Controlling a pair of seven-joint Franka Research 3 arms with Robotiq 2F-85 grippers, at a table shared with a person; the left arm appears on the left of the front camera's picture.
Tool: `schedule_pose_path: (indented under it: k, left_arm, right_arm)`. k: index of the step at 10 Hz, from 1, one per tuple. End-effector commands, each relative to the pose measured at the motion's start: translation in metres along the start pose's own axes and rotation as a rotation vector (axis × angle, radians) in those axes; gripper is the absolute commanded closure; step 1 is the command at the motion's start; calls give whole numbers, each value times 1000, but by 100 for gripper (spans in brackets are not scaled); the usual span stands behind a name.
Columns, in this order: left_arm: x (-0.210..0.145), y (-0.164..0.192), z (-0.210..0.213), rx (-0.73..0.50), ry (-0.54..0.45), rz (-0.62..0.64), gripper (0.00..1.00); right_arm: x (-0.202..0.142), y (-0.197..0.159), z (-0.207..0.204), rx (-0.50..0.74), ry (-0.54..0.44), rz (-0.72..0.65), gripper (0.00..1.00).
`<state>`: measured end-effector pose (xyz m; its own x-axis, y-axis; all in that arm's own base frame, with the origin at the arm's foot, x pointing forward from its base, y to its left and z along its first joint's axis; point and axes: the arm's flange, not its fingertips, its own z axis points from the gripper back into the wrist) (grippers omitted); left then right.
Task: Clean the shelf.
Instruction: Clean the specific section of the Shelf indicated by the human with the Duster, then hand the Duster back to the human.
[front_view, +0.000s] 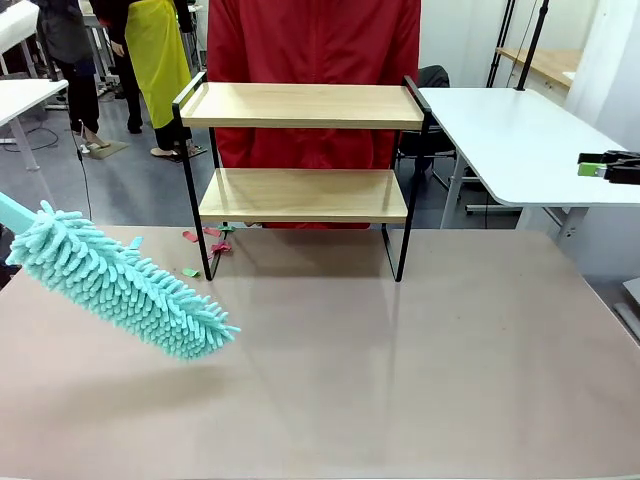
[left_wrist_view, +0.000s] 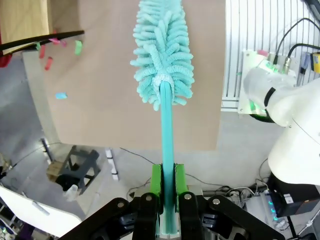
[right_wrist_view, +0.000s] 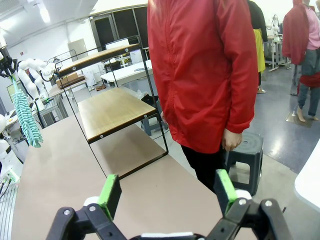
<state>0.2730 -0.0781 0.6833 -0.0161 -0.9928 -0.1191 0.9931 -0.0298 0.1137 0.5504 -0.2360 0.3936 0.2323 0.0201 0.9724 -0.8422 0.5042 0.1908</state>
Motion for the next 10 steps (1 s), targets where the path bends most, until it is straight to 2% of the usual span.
schedule_pose_path:
  k: [1,9,10]
  left_arm:
    - [-2,-3,1,-9,-20,1,87]
    - [0,0,0,0,0,0,87]
    - [-6,-3,4,27,-59,14,87]
  right_arm:
    - [3,1,-1,2,1,6,0]
    - [0,0,0,0,0,0,0]
    - [22,13,-9,41,-20,5,0]
